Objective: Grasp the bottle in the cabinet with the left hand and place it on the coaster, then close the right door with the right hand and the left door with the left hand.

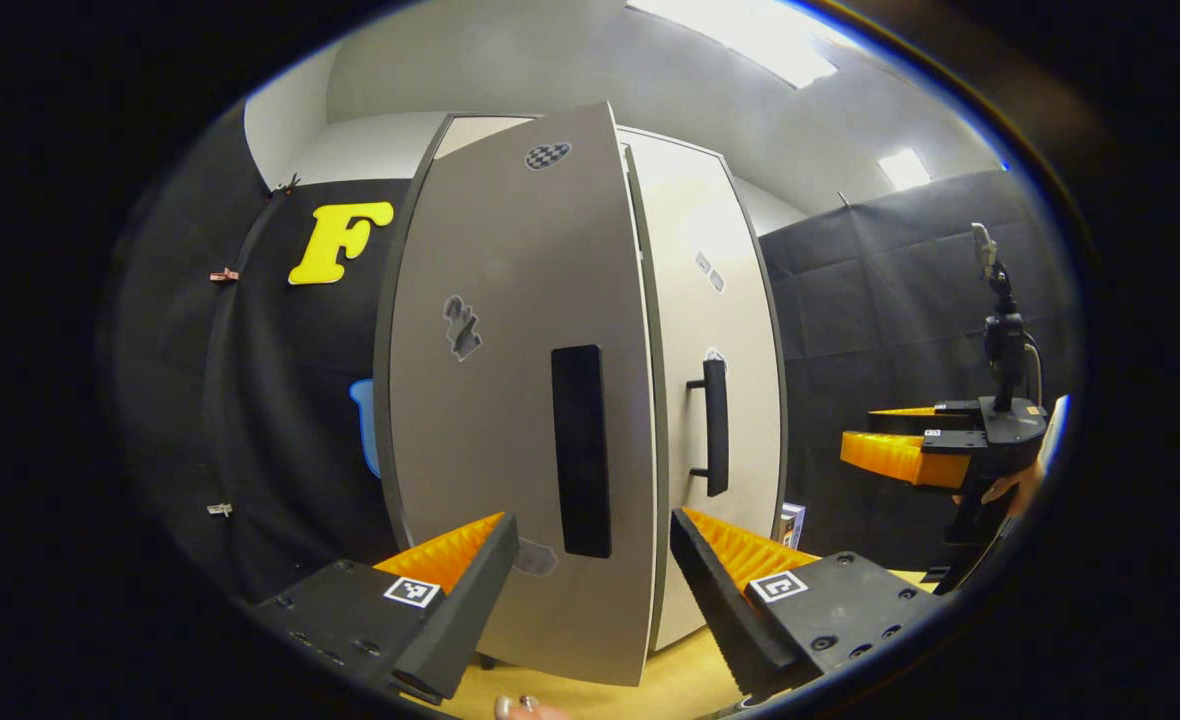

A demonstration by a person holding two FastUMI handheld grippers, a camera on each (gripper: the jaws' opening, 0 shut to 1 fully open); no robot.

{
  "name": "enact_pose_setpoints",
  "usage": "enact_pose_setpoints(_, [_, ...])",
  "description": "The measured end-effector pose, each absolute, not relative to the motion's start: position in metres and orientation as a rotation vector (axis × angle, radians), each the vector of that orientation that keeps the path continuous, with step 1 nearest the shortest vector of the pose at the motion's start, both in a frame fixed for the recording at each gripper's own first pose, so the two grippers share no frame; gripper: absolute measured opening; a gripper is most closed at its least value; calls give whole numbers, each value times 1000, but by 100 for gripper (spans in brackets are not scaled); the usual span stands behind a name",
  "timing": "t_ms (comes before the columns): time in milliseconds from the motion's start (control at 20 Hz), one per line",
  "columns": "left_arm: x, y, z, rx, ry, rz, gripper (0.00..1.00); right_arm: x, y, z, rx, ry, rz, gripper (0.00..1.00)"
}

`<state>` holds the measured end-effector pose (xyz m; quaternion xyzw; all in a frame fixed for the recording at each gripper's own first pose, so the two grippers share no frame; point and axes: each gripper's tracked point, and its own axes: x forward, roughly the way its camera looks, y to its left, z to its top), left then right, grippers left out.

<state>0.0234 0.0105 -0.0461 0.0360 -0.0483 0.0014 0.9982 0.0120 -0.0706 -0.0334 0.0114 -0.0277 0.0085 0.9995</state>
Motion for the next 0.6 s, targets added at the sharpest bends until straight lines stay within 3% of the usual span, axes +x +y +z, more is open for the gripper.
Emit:
enact_pose_setpoints(100, [24, 7, -50, 64, -90, -7, 93, 8, -73, -34, 26, -51, 7, 97])
enact_pose_setpoints(150, [24, 6, -52, 56, -87, -13, 96, 5, -74, -35, 28, -49, 3, 97])
enact_pose_setpoints(600, [19, 7, -58, 10, -73, -15, 96, -7, -80, -36, 21, -43, -34, 98])
